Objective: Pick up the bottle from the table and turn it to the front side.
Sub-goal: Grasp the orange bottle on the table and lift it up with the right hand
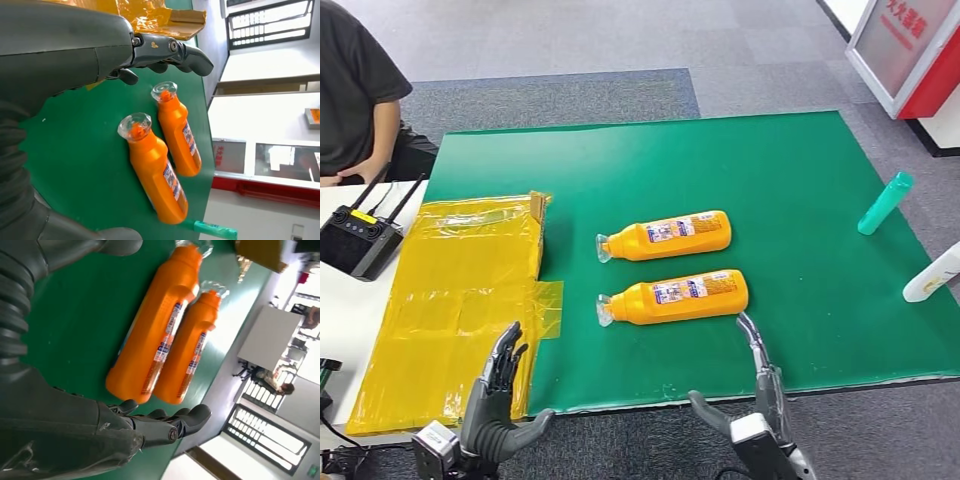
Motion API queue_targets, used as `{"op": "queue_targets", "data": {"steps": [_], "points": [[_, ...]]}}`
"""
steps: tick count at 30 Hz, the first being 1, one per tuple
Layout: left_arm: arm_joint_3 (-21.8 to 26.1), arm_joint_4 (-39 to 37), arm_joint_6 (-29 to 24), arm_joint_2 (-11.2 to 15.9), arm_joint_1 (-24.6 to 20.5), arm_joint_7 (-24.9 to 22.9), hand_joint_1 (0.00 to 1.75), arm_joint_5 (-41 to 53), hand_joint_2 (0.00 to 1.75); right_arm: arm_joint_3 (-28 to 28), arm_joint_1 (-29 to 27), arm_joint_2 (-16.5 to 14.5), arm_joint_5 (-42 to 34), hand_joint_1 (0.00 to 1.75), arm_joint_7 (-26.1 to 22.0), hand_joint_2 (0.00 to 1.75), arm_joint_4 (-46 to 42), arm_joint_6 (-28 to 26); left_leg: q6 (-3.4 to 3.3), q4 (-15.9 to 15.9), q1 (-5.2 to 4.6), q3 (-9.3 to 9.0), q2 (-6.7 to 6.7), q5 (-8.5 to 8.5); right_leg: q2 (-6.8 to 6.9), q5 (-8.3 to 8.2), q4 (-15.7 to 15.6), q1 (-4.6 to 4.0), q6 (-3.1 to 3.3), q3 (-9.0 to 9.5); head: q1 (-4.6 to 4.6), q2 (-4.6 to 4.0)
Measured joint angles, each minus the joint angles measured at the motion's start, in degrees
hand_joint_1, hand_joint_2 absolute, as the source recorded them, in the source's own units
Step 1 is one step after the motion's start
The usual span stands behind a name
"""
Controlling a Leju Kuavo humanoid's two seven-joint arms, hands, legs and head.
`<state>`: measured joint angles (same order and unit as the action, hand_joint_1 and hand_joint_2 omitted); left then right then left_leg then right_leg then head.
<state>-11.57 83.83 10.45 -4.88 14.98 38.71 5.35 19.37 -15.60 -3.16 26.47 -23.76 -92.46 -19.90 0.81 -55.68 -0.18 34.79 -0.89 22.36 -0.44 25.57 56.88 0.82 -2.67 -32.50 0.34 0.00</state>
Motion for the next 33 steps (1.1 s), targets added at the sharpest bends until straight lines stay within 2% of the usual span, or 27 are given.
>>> {"op": "queue_targets", "data": {"steps": [2,10,16,21,28,33], "points": [[0.64,-0.27,0.82,-0.01,-0.07,0.07,0.00,0.27,1.75,-0.04,0.73,1.12,4.30,0.00,2.84,1.75,-1.08,0.20,0.00,0.00,0.00,-0.01,0.00,0.00,0.00,-0.01,0.00,0.00,-0.01,0.00,0.01,0.00],[2.19,-1.26,2.67,-0.01,-0.56,0.08,0.00,0.86,1.75,-0.43,3.37,5.53,12.81,0.00,8.74,1.75,-2.63,2.51,-0.01,0.00,-0.01,-0.01,0.00,-0.01,0.00,-0.03,0.00,0.00,-0.03,0.02,0.00,0.00],[3.15,-1.69,4.34,0.04,-0.72,0.08,0.00,1.59,1.75,-1.57,6.81,9.86,17.67,0.00,15.16,1.75,-2.65,11.75,-0.01,0.00,-0.01,-0.01,0.00,-0.02,0.00,-0.05,0.00,0.01,-0.04,0.04,0.01,0.00],[3.81,-2.11,5.27,0.06,-1.45,0.08,0.00,2.01,1.75,-1.68,12.71,13.26,19.64,0.00,17.83,1.75,0.97,17.69,-0.06,0.00,-0.02,-0.01,0.01,-0.10,0.01,-0.13,0.00,0.02,-0.09,0.01,0.01,0.00],[4.09,-2.49,5.44,0.13,-1.68,0.08,0.00,2.07,1.75,-1.53,15.94,14.91,20.36,0.00,18.97,1.75,3.38,19.98,-0.06,0.00,-0.02,0.01,0.00,-0.10,0.00,-0.14,0.00,0.02,-0.11,0.04,0.00,0.00],[4.12,-3.16,5.95,0.17,-2.58,0.08,0.00,2.19,1.75,0.19,23.28,15.50,20.93,0.00,21.36,1.75,9.70,25.10,-0.07,0.00,-0.02,0.01,0.02,-0.13,-0.02,-0.16,0.00,0.02,-0.12,0.04,0.00,0.00]]}}
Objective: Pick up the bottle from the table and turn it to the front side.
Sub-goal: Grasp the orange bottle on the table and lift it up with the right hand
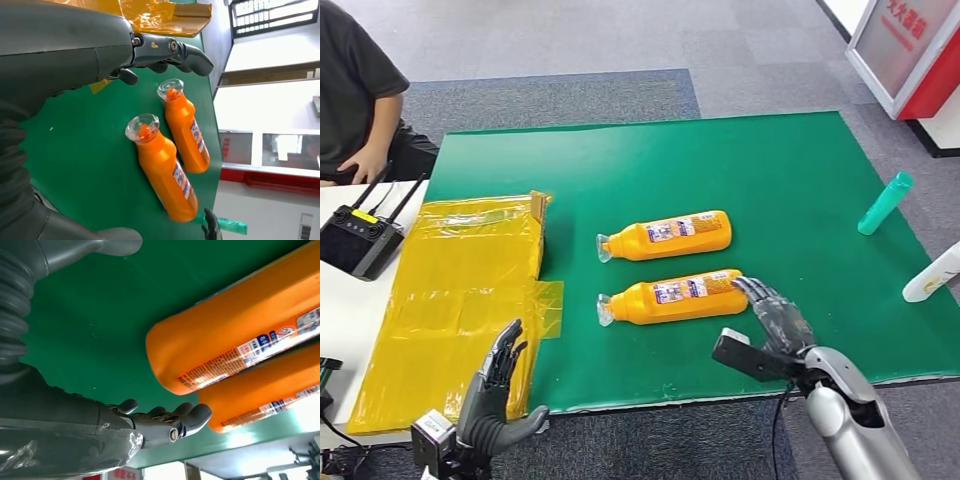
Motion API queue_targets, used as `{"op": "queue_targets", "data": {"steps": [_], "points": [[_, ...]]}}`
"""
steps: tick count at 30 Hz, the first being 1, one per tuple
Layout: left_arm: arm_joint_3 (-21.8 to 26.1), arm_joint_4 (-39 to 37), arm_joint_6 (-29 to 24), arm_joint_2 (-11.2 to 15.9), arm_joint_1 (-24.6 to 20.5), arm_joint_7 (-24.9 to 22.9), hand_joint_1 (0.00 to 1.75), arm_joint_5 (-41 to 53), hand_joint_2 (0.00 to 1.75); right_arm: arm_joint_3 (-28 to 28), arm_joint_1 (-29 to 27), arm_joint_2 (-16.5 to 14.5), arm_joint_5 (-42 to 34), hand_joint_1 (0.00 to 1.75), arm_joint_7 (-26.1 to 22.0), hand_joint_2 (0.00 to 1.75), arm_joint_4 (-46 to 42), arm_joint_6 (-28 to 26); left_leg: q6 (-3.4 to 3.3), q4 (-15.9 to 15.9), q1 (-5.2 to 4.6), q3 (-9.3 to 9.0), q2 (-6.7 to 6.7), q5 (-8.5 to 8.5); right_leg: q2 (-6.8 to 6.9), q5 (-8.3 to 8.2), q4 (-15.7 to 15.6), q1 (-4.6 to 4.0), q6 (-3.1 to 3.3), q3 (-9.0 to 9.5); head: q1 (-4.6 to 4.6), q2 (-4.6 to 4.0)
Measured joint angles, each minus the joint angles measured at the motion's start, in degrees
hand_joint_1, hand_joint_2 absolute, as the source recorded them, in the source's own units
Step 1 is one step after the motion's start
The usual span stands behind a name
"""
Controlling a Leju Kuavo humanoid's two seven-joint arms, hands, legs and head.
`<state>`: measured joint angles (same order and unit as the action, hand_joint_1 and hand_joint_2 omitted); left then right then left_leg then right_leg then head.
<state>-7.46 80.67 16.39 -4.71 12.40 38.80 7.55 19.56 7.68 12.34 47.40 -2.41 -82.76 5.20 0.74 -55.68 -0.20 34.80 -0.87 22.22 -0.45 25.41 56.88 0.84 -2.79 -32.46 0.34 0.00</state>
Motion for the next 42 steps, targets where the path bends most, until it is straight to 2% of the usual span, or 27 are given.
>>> {"op": "queue_targets", "data": {"steps": [7,15,21,42], "points": [[0.13,-0.96,0.17,0.12,-0.68,0.00,0.00,-0.19,1.75,4.16,9.44,0.03,0.86,0.00,1.79,1.75,9.76,3.04,-0.02,0.00,0.00,0.00,-0.02,-0.09,0.02,-0.06,0.01,0.00,-0.03,0.02,0.00,0.00],[0.22,-1.63,0.19,0.31,-1.11,0.00,0.00,-0.45,1.75,8.00,14.60,0.04,0.30,0.00,2.52,1.75,16.49,4.44,-0.02,0.00,0.00,0.02,-0.02,-0.08,0.02,-0.06,0.01,0.00,-0.03,-0.01,0.01,0.00],[0.27,-1.29,0.33,-0.03,-2.29,0.00,0.00,-2.04,1.75,10.43,19.85,0.55,-0.40,0.00,4.25,1.75,18.01,8.68,-0.02,0.00,0.00,0.02,-0.01,-0.13,0.02,-0.12,0.01,0.00,0.00,-0.03,0.01,0.00],[0.42,-1.29,0.32,-0.19,-2.74,0.00,0.00,-2.13,1.75,14.89,24.76,0.83,-0.85,0.00,5.42,1.75,21.17,10.06,-0.01,0.00,0.00,0.02,-0.02,-0.14,0.02,-0.14,0.01,0.00,-0.01,-0.03,0.01,0.00]]}}
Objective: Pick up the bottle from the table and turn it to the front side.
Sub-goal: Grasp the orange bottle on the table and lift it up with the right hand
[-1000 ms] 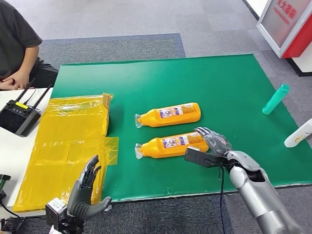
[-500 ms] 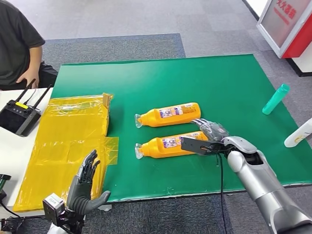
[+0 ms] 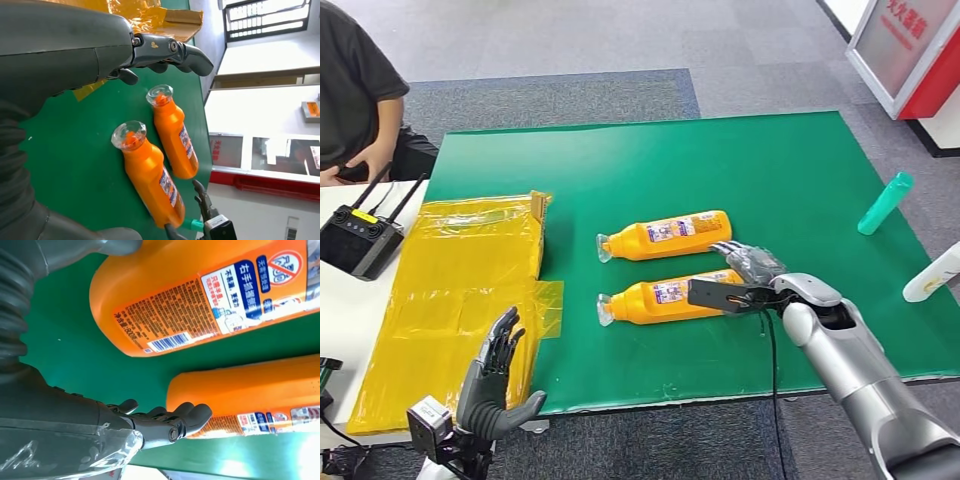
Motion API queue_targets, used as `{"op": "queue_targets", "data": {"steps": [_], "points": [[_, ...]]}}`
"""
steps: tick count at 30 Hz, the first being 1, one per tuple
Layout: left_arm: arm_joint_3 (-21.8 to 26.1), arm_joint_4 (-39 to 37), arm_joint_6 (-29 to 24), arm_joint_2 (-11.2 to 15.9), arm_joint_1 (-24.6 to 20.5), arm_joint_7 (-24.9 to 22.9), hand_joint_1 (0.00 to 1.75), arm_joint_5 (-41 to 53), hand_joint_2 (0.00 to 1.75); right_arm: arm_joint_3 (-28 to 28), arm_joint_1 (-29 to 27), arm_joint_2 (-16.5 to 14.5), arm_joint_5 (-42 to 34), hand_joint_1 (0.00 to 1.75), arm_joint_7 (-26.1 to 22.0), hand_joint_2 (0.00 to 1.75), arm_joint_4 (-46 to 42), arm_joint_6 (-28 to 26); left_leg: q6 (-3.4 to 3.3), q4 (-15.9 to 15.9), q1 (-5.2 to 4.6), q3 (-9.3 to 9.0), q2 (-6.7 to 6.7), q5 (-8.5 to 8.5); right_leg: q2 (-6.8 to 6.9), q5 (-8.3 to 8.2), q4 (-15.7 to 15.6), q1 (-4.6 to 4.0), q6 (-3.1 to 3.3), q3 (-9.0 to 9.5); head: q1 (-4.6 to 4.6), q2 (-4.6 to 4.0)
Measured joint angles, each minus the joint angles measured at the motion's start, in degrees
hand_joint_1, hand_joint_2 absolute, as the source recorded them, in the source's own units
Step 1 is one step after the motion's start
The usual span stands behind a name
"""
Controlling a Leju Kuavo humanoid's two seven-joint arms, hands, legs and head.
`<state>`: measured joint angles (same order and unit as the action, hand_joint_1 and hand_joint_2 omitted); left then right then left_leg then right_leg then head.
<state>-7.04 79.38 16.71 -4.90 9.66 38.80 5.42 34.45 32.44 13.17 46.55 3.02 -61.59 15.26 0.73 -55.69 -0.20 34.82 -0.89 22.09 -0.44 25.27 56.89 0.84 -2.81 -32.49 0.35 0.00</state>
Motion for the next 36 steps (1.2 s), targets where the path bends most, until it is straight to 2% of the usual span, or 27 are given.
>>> {"op": "queue_targets", "data": {"steps": [18,19,22,23,24,36], "points": [[0.01,0.00,-0.01,0.00,-0.41,0.00,0.00,-0.10,1.75,3.13,0.48,-0.42,-1.30,0.00,-0.09,1.75,5.70,0.20,0.00,0.00,0.00,0.00,0.00,0.00,0.00,0.00,0.00,0.00,0.00,0.00,0.00,0.00],[0.01,0.00,-0.01,0.00,-0.43,0.00,0.00,-0.10,1.75,3.24,0.52,-0.50,-1.31,0.09,-0.09,1.75,5.98,0.19,0.00,0.00,0.00,0.00,0.00,0.00,0.00,0.00,0.00,0.00,0.00,0.00,0.00,0.00],[0.01,-0.01,-0.01,0.00,-0.55,0.00,0.00,-0.10,1.75,3.54,0.75,-0.80,-1.41,1.36,-0.23,1.75,6.92,-0.01,0.00,0.00,0.00,0.00,0.00,0.00,0.00,0.00,0.00,0.00,0.00,0.00,-0.01,0.00],[0.01,-0.02,-0.01,0.00,-0.59,0.00,0.00,-0.10,1.75,3.60,0.86,-0.88,-1.46,1.71,-0.32,1.75,7.21,-0.11,0.00,0.00,0.00,0.00,0.00,0.00,0.00,0.00,0.00,0.00,0.00,0.00,-0.01,0.00],[0.02,-0.02,-0.01,0.00,-0.62,0.00,0.00,-0.11,1.75,3.66,0.99,-0.97,-1.52,1.75,-0.42,1.75,7.50,-0.24,0.00,0.00,0.00,0.00,0.00,0.00,0.00,0.00,0.00,0.00,0.00,0.00,-0.01,0.00],[0.09,-0.02,-0.32,0.04,-0.64,0.00,0.00,-0.22,1.75,4.26,0.89,-1.11,-3.13,1.75,-1.38,1.75,8.21,-3.46,0.00,0.00,0.00,-0.01,0.00,0.00,0.00,0.00,0.00,0.00,0.00,-0.01,0.00,0.00]]}}
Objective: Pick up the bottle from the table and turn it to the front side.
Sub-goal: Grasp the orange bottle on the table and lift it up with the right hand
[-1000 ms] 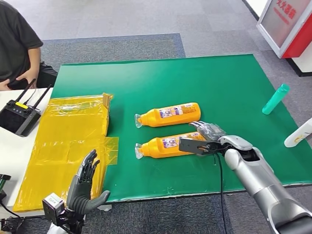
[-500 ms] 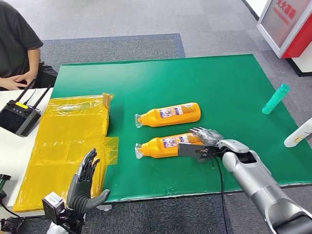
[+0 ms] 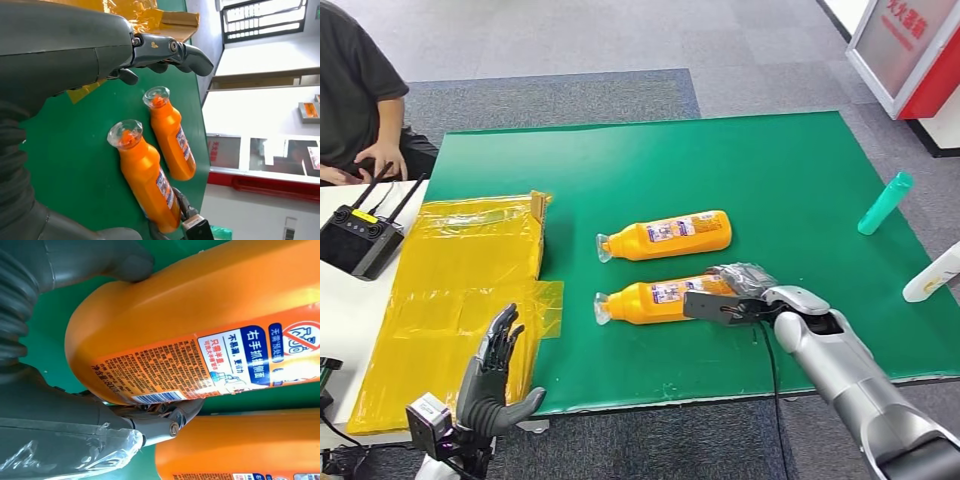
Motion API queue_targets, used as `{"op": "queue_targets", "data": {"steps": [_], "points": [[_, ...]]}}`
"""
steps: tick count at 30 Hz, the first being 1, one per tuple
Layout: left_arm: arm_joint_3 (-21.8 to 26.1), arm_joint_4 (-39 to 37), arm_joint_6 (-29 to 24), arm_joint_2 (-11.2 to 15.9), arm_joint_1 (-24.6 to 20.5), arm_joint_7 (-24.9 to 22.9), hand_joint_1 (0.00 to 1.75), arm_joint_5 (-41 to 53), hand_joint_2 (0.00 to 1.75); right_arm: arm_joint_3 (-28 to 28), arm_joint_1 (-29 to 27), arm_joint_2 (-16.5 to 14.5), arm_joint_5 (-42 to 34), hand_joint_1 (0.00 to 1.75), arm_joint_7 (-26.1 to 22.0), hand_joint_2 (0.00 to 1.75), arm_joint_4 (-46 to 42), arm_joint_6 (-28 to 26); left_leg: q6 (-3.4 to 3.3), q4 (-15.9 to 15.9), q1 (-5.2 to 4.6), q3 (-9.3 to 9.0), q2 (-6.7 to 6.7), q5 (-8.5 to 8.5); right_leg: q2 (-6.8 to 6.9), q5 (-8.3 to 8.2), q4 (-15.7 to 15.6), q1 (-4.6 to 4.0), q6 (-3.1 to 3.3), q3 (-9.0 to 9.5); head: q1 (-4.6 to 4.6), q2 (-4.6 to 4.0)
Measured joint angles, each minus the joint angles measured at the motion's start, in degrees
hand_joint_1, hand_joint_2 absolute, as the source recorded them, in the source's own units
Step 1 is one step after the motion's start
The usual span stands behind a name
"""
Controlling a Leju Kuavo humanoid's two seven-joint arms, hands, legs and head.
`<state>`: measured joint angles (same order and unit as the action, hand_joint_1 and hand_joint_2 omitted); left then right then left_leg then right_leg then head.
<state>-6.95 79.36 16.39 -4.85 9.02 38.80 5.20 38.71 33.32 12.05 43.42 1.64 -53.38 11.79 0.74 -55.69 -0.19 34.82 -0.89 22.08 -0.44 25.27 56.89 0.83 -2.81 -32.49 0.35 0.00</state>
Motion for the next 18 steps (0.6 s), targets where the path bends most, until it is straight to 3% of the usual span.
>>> {"op": "queue_targets", "data": {"steps": [8,13,18], "points": [[0.39,-0.05,-0.50,0.05,0.30,0.00,0.00,0.31,1.75,-0.71,-4.31,0.50,-1.32,1.75,-0.21,1.75,-4.59,-3.89,0.00,0.00,0.00,0.01,0.00,0.01,0.01,0.02,0.00,0.00,0.01,-0.01,-0.01,0.00],[0.91,-0.26,-0.72,0.38,1.94,0.00,0.00,1.49,1.75,-3.52,-12.36,0.49,-1.87,1.75,-2.34,1.75,-10.80,-11.27,0.04,0.00,0.00,0.03,-0.02,0.11,0.02,0.08,0.00,-0.01,0.04,-0.03,-0.01,0.00],[2.07,-0.25,-0.04,0.49,2.99,0.00,0.00,1.46,1.75,-7.42,-20.69,0.33,-2.06,1.75,-3.67,1.75,-19.68,-14.23,0.04,0.00,0.01,0.04,-0.03,0.16,0.03,0.16,0.00,-0.01,0.05,-0.04,-0.01,0.00]]}}
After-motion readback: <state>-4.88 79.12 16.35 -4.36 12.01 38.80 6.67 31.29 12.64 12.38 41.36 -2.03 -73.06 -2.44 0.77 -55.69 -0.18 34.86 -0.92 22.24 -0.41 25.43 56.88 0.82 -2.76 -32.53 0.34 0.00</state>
